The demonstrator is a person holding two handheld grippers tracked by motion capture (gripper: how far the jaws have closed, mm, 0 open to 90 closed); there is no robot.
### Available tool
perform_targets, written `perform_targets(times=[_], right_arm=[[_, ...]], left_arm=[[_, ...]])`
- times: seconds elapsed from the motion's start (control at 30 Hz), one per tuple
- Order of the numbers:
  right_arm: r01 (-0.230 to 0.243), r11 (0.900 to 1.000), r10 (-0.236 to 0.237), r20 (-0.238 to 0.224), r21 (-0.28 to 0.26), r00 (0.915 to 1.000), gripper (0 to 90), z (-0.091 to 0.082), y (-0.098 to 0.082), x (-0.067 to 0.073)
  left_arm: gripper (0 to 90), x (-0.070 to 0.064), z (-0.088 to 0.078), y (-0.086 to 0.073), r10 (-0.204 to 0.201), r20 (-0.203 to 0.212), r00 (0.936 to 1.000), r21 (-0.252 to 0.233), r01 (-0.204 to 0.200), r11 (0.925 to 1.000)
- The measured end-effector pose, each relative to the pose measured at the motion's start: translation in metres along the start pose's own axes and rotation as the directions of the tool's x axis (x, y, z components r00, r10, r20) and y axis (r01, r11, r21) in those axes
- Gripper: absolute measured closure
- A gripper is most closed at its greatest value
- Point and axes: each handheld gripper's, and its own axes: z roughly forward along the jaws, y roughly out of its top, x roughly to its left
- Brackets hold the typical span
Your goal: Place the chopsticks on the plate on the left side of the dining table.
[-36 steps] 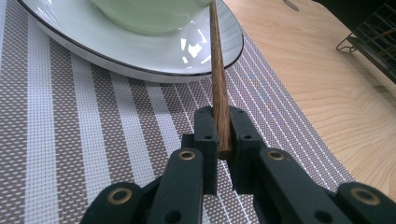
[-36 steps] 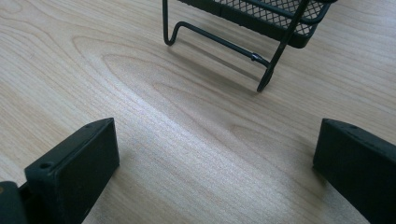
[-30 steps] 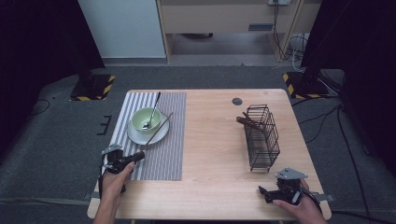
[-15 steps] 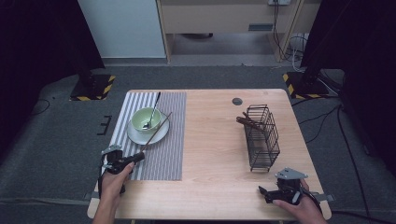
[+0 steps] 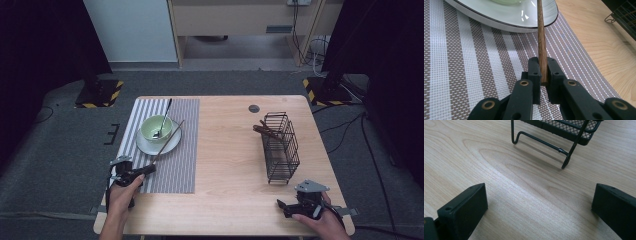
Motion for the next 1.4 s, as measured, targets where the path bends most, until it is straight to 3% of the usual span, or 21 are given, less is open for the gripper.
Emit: perform_targets(times=[0.53,1.4], right_arm=[[-0.001,1.0,0.001,0.002,0.001,1.0,0.4,-0.0002,-0.0001,0.0001],[-0.004,1.0,0.004,0.003,-0.001,1.0,0.4,-0.0003,-0.0002,0.0004]], left_arm=[[82.2,0.0037,-0.0003,-0.002,-0.024,-0.002,0.9997,-0.009,0.024,0.9997],[80.0,0.003,0.0001,-0.0016,-0.019,-0.01,0.9998,-0.01,0.018,0.9998]])
